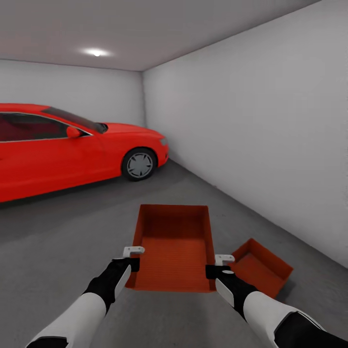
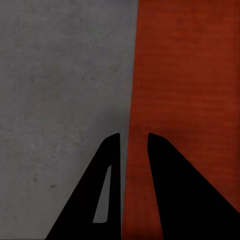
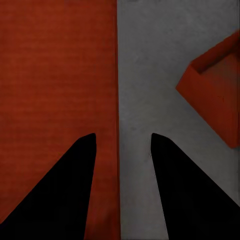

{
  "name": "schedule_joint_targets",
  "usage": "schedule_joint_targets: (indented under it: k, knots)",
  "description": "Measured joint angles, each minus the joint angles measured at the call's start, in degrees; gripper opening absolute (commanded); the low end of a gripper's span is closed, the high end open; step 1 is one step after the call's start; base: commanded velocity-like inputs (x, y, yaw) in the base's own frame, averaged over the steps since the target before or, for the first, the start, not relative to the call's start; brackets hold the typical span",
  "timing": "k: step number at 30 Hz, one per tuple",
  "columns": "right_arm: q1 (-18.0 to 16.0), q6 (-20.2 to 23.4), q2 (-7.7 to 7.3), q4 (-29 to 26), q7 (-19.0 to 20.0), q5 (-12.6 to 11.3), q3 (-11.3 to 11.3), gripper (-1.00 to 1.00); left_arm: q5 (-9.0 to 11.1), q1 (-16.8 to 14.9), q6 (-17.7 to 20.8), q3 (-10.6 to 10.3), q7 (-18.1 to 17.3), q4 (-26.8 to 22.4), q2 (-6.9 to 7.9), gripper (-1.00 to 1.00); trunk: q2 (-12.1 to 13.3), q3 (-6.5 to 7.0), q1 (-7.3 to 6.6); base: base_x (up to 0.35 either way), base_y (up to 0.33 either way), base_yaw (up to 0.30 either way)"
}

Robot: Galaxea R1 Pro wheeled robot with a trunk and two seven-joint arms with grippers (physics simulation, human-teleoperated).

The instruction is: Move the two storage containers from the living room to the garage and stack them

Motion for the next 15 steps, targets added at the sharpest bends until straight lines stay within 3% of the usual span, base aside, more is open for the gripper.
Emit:
schedule_joint_targets:
  k: [15]
  knots:
    - [-0.01, 0.00, 0.01, 0.02, 0.02, 0.00, 0.01, -1.00, 0.00, 0.01, 0.01, 0.00, 0.00, -0.02, 0.01, -1.00, 0.00, 0.00, 0.00, 0.321, 0.000, -0.020]
